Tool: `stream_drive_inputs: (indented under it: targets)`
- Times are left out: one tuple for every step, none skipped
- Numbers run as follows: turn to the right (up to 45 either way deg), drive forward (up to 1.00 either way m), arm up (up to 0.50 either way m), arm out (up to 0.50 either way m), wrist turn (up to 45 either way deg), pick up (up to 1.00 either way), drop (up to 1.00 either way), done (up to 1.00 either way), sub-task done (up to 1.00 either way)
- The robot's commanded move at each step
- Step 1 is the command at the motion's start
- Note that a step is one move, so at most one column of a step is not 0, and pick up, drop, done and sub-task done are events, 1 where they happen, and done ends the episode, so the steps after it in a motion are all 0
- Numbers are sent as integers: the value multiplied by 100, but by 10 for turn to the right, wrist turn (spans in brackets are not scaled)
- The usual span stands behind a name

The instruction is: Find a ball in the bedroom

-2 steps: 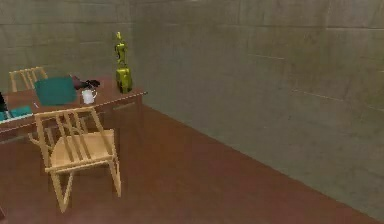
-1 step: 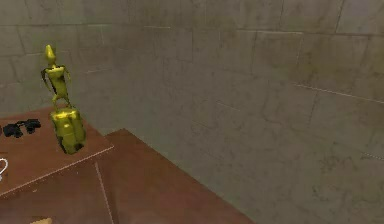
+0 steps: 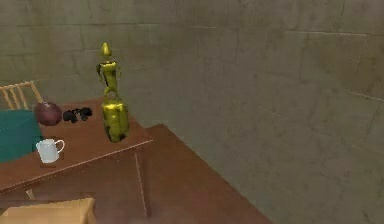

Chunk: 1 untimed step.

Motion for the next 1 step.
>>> stream_drive_inputs:
  targets:
    - [0, 10, 0, 0, 0, 0, 0, 0, 0]
